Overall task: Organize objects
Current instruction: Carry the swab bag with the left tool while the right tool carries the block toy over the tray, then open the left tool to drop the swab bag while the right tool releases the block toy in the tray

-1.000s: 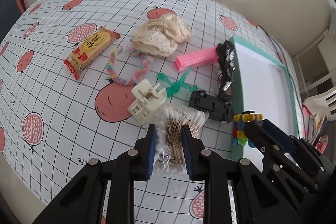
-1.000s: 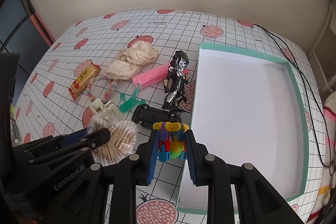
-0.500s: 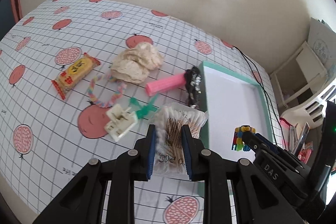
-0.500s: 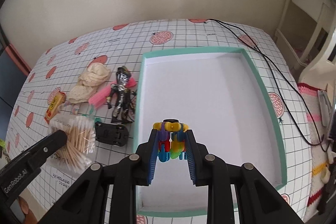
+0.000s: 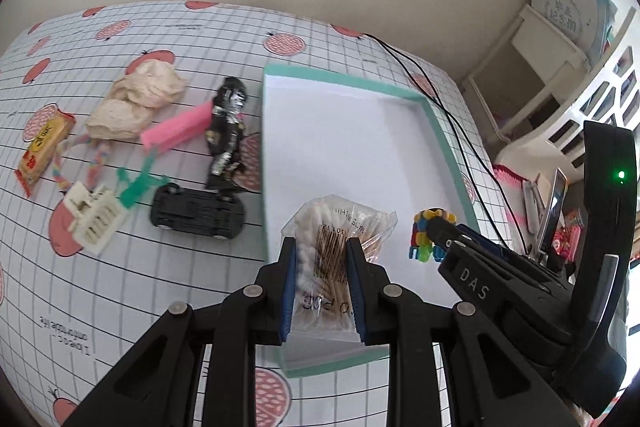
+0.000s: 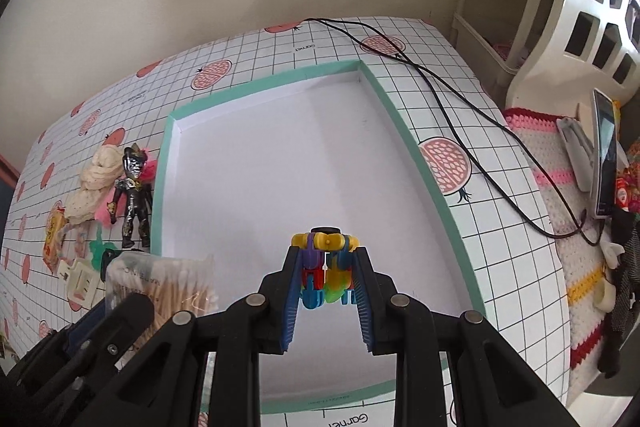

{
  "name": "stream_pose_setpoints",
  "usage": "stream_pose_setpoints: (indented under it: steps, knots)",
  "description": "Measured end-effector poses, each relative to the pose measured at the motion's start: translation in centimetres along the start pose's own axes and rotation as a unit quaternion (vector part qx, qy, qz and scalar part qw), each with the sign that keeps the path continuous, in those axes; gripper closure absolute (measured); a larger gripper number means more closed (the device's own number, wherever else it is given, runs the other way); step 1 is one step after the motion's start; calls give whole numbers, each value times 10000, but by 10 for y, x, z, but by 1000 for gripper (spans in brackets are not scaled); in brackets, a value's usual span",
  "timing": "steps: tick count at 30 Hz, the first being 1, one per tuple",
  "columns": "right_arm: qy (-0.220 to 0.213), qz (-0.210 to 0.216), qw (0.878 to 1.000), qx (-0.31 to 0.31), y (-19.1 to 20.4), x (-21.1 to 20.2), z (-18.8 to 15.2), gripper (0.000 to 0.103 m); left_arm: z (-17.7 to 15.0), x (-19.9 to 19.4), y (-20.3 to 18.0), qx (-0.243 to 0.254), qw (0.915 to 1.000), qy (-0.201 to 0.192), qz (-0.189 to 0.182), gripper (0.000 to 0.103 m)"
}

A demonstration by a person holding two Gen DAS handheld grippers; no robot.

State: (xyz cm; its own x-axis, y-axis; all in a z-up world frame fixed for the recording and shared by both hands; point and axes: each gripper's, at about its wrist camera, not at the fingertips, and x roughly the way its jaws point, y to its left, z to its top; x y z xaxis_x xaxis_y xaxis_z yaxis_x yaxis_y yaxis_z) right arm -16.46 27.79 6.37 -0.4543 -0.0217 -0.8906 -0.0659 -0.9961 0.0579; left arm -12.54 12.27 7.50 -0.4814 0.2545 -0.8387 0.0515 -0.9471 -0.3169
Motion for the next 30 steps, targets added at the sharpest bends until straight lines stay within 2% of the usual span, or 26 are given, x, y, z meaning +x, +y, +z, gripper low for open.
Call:
stream_pose_setpoints:
  steps: [6, 12, 16, 18, 19, 25, 27, 30]
  knots:
    - [198, -127, 9997, 79, -9, 8, -4, 76, -6, 17, -13, 93, 9997, 216, 43, 78]
    - [301, -71, 9994, 175, -16, 12, -6, 75, -8, 26, -9, 130, 9990, 423, 53, 78]
    - [350, -50, 9992, 190, -17, 13, -7, 75, -6, 24, -3, -15, 9991, 416, -26, 76]
    - [351, -65, 9992, 194, -17, 13, -7, 75, -5, 23, -2, -77, 9991, 405, -53, 67]
    - [347, -65, 9992, 201, -17, 13, -7, 75, -5, 22, -1, -96, 9991, 406, -58, 66]
    - [237, 25, 9995, 204, -17, 9, -6, 73, -5, 13, 0, -78, 9998, 160, -88, 65]
    - [153, 26, 9997, 189, -16, 6, -4, 63, -4, 9, 3, -134, 9998, 69, -92, 65]
    - [74, 39, 9998, 173, -14, 3, -4, 60, -3, 5, 9, -240, 9997, -40, -1, 64]
